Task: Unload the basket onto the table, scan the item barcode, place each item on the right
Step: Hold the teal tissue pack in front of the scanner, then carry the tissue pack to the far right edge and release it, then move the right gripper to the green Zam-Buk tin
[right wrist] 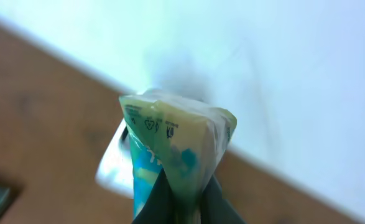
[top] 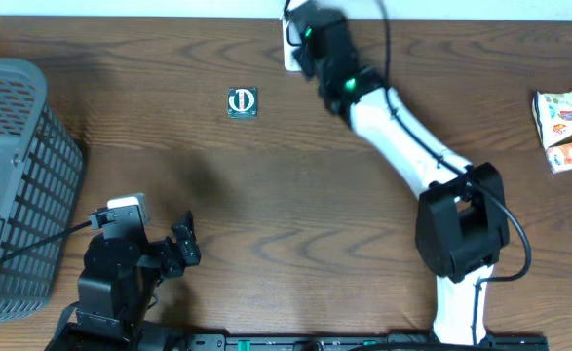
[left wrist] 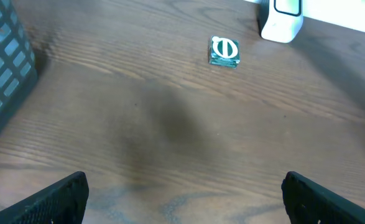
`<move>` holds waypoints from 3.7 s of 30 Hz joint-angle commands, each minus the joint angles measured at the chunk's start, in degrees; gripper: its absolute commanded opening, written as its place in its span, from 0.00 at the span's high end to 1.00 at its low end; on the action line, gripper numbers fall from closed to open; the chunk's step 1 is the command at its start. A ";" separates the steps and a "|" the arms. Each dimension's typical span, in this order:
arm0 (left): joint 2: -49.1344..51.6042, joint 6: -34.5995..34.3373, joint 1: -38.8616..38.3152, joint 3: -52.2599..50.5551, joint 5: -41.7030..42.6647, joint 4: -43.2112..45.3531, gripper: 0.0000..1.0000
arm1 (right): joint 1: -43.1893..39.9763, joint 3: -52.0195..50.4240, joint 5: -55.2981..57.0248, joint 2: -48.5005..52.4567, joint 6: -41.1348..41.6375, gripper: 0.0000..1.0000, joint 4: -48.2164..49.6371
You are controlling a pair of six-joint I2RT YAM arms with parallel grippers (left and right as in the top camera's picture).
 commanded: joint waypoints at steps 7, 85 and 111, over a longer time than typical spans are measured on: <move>-0.09 -0.31 0.02 -0.04 -0.74 0.09 0.02 | -2.78 4.02 -6.78 11.13 -31.93 0.99 15.87; -0.09 -0.31 0.02 -0.04 -0.74 0.09 0.02 | -63.21 1.31 -10.82 1.07 32.72 0.97 -40.83; -0.09 -0.31 0.00 -0.04 -0.74 0.09 0.02 | -57.18 -5.99 -42.34 1.07 20.96 0.20 -31.76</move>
